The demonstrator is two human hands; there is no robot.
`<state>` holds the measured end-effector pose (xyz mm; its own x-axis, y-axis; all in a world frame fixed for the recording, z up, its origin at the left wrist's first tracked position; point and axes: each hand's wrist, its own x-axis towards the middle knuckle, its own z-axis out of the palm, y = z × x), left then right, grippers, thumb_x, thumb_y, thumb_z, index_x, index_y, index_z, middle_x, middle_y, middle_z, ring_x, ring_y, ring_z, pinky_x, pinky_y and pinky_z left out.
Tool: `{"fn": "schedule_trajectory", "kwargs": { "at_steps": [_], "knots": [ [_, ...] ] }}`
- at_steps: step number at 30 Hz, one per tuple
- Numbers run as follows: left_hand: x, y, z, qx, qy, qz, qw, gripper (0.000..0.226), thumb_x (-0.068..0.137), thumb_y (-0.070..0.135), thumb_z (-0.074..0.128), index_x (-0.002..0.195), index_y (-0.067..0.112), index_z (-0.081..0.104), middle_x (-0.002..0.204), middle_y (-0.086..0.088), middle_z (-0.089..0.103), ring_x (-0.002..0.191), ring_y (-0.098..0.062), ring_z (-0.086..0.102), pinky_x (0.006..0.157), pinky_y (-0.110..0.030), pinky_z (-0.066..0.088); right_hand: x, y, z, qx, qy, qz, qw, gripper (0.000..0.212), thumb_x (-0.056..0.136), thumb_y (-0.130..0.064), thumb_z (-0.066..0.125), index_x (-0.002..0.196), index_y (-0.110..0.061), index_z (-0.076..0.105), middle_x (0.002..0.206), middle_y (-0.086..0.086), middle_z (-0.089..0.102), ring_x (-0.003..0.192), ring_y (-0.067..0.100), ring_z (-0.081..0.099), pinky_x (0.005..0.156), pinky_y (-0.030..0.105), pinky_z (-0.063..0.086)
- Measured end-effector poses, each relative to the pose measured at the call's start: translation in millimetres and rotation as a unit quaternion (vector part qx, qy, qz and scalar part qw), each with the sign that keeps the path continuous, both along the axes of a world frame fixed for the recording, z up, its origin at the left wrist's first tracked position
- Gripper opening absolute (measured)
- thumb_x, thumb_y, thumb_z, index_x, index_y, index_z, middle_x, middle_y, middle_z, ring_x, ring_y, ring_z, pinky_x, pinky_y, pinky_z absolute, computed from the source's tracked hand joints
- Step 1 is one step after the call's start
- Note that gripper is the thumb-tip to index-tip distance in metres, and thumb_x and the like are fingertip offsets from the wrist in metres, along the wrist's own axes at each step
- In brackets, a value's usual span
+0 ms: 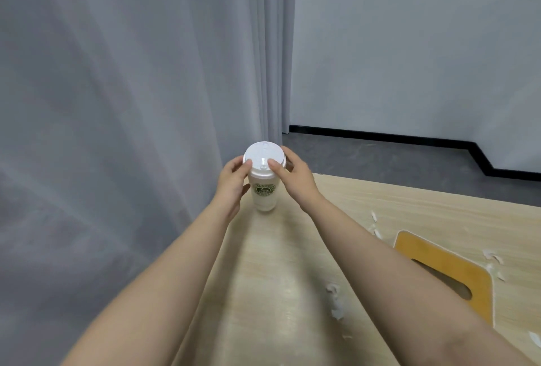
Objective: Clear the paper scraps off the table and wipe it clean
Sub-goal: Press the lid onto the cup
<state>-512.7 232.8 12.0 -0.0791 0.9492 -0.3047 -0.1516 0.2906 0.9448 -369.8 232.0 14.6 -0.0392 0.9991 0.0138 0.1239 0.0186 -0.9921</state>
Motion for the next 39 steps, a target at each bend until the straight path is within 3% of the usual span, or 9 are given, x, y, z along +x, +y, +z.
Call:
{"fn": "schedule_trajectory", "kwargs": {
  "at_steps": [3, 6, 9, 12, 19, 28, 32, 36, 39],
  "knots": [
    [-8, 28, -3, -0.005, 0.0, 0.001, 1.0, 0.025, 0.093, 0.026, 0.055, 0.117, 0.018, 0.058, 0.128, -0.005, 0.059, 0.122, -0.02, 0.053, 0.087, -0.031, 0.041, -9, 28, -6, -0.009, 0.0, -0.012, 1.0, 0.025, 0.09, -0.027, 0.062, 0.113, -0.035, 0.057, 0.111, -0.012, 0.065, 0.107, 0.009, 0.059, 0.093, 0.026, 0.046],
    [-11, 50, -3, -0.003, 0.007, 0.014, 1.0, 0.039, 0.093, 0.019, 0.057, 0.131, 0.014, 0.049, 0.127, -0.001, 0.057, 0.118, -0.017, 0.054, 0.092, -0.033, 0.043, -16, 50, -12, -0.017, 0.002, -0.025, 1.0, 0.032, 0.089, -0.027, 0.063, 0.121, -0.026, 0.057, 0.113, -0.009, 0.064, 0.107, 0.011, 0.059, 0.094, 0.029, 0.047],
    [-14, 66, -6, 0.006, 0.009, 0.02, 1.0, 0.039, 0.093, 0.013, 0.055, 0.131, 0.013, 0.047, 0.117, 0.003, 0.057, 0.107, -0.014, 0.055, 0.08, -0.025, 0.044, -23, 68, -16, -0.017, 0.002, -0.03, 0.999, 0.029, 0.089, -0.026, 0.064, 0.117, -0.028, 0.056, 0.108, -0.012, 0.062, 0.106, 0.012, 0.058, 0.092, 0.028, 0.047],
    [-18, 79, -10, -0.003, 0.007, 0.023, 1.0, 0.039, 0.094, 0.013, 0.054, 0.132, 0.014, 0.047, 0.12, 0.003, 0.056, 0.105, -0.012, 0.053, 0.072, -0.02, 0.041, -27, 81, -20, -0.017, -0.004, -0.025, 1.0, 0.025, 0.089, -0.026, 0.064, 0.112, -0.032, 0.055, 0.103, -0.016, 0.061, 0.106, 0.012, 0.058, 0.093, 0.033, 0.049],
    [-23, 98, -17, -0.016, 0.011, 0.015, 1.0, 0.042, 0.094, 0.014, 0.053, 0.135, 0.014, 0.045, 0.13, 0.0, 0.056, 0.106, -0.011, 0.054, 0.067, -0.018, 0.041, -32, 102, -30, -0.026, -0.009, -0.026, 0.999, 0.026, 0.088, -0.025, 0.065, 0.11, -0.033, 0.052, 0.1, -0.023, 0.058, 0.107, 0.012, 0.057, 0.095, 0.044, 0.049],
    [-27, 103, -28, -0.053, -0.025, 0.029, 0.998, 0.041, 0.096, 0.017, 0.051, 0.136, 0.019, 0.045, 0.131, 0.004, 0.056, 0.11, -0.011, 0.054, 0.074, -0.025, 0.041, -38, 104, -40, -0.033, -0.031, -0.032, 0.998, 0.036, 0.09, -0.03, 0.062, 0.124, -0.025, 0.051, 0.112, -0.014, 0.055, 0.109, 0.007, 0.051, 0.093, 0.022, 0.04],
    [-29, 104, -28, -0.059, -0.04, 0.042, 0.997, 0.043, 0.094, 0.021, 0.053, 0.136, 0.023, 0.045, 0.133, 0.004, 0.054, 0.111, -0.008, 0.053, 0.076, -0.025, 0.042, -39, 108, -45, -0.052, -0.027, -0.036, 0.998, 0.039, 0.092, -0.036, 0.057, 0.128, -0.025, 0.051, 0.12, -0.013, 0.057, 0.115, 0.008, 0.052, 0.1, 0.03, 0.043],
    [-34, 101, -33, -0.066, -0.042, 0.058, 0.995, 0.045, 0.09, 0.024, 0.057, 0.134, 0.027, 0.047, 0.136, 0.006, 0.051, 0.121, -0.009, 0.048, 0.087, -0.027, 0.039, -38, 108, -52, -0.085, -0.026, -0.041, 0.995, 0.047, 0.092, -0.044, 0.052, 0.136, -0.028, 0.047, 0.133, -0.008, 0.055, 0.123, 0.011, 0.05, 0.105, 0.04, 0.042],
    [-36, 96, -32, -0.065, -0.029, 0.055, 0.996, 0.044, 0.091, 0.023, 0.057, 0.133, 0.027, 0.046, 0.137, 0.005, 0.05, 0.124, -0.01, 0.047, 0.079, -0.024, 0.041, -37, 107, -48, -0.089, -0.034, -0.032, 0.995, 0.05, 0.09, -0.047, 0.052, 0.136, -0.029, 0.046, 0.132, -0.008, 0.055, 0.123, 0.011, 0.05, 0.105, 0.042, 0.041]
  ]
}}
